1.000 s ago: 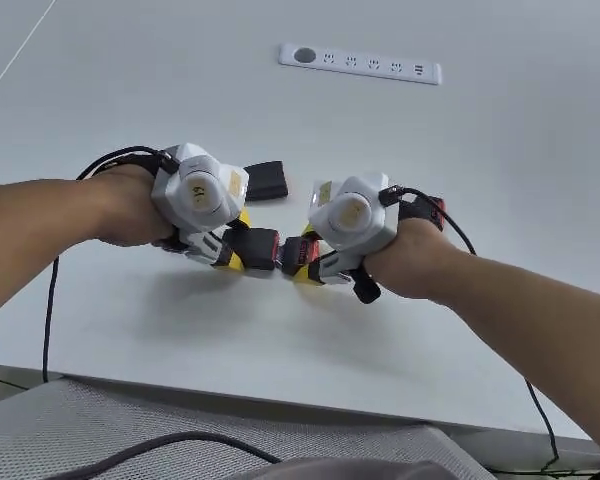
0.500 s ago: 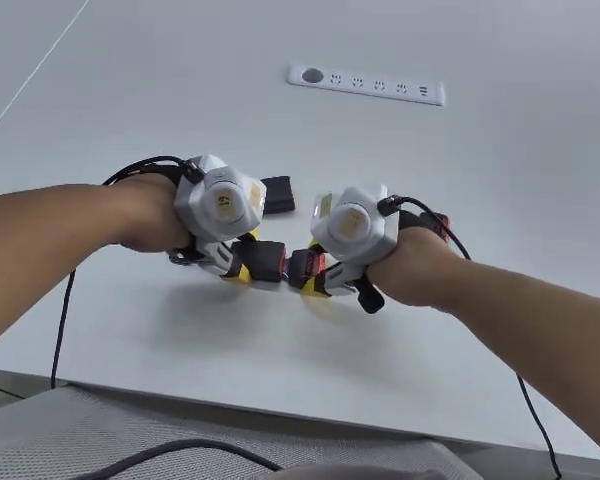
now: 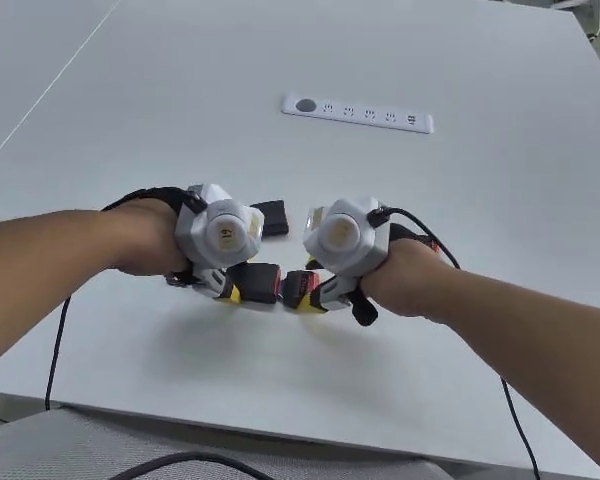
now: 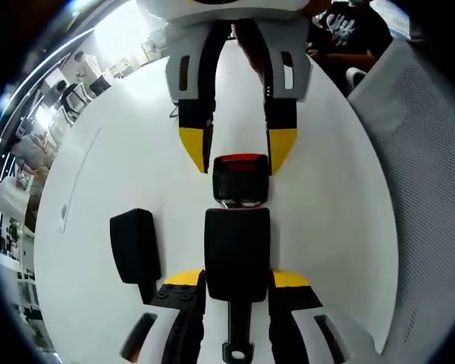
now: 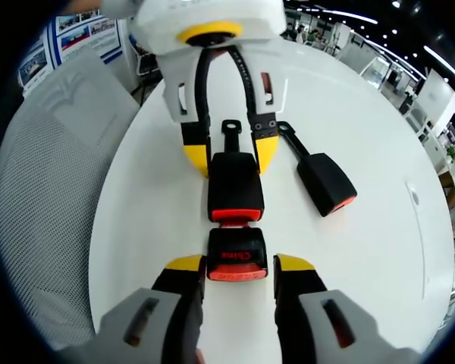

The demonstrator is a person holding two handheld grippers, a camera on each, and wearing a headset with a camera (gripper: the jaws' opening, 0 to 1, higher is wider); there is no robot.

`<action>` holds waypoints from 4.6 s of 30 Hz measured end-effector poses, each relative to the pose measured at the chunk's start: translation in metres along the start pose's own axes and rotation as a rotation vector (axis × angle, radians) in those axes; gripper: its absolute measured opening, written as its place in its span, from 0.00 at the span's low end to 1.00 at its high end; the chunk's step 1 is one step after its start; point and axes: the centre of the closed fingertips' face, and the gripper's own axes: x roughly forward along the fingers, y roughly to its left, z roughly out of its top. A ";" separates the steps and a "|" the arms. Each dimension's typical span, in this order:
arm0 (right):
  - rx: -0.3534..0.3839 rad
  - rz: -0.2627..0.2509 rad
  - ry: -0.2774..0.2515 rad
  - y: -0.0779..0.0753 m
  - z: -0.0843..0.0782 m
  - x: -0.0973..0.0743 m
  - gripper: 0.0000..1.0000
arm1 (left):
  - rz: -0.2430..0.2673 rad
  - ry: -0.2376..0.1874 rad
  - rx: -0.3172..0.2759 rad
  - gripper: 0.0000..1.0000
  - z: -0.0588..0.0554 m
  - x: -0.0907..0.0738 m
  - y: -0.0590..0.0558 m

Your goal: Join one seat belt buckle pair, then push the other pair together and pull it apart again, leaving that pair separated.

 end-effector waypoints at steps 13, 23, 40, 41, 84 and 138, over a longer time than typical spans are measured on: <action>-0.008 -0.081 -0.053 -0.026 -0.005 -0.044 0.33 | 0.127 -0.114 -0.092 0.33 0.022 -0.040 0.044; 0.050 -0.147 -0.009 -0.061 -0.055 -0.068 0.34 | 0.160 -0.100 -0.105 0.34 0.021 -0.036 0.075; 0.145 -0.189 0.086 -0.098 -0.138 -0.075 0.36 | 0.114 -0.062 -0.086 0.38 0.009 -0.001 0.102; 0.150 -0.185 0.087 -0.098 -0.140 -0.075 0.36 | 0.106 -0.054 -0.083 0.38 0.008 0.002 0.101; 0.036 -0.071 0.031 -0.098 -0.080 -0.019 0.34 | -0.008 0.005 0.057 0.31 -0.004 0.020 0.100; -0.061 -0.007 -0.044 -0.098 0.012 0.026 0.30 | -0.062 -0.017 0.096 0.30 -0.006 0.022 0.099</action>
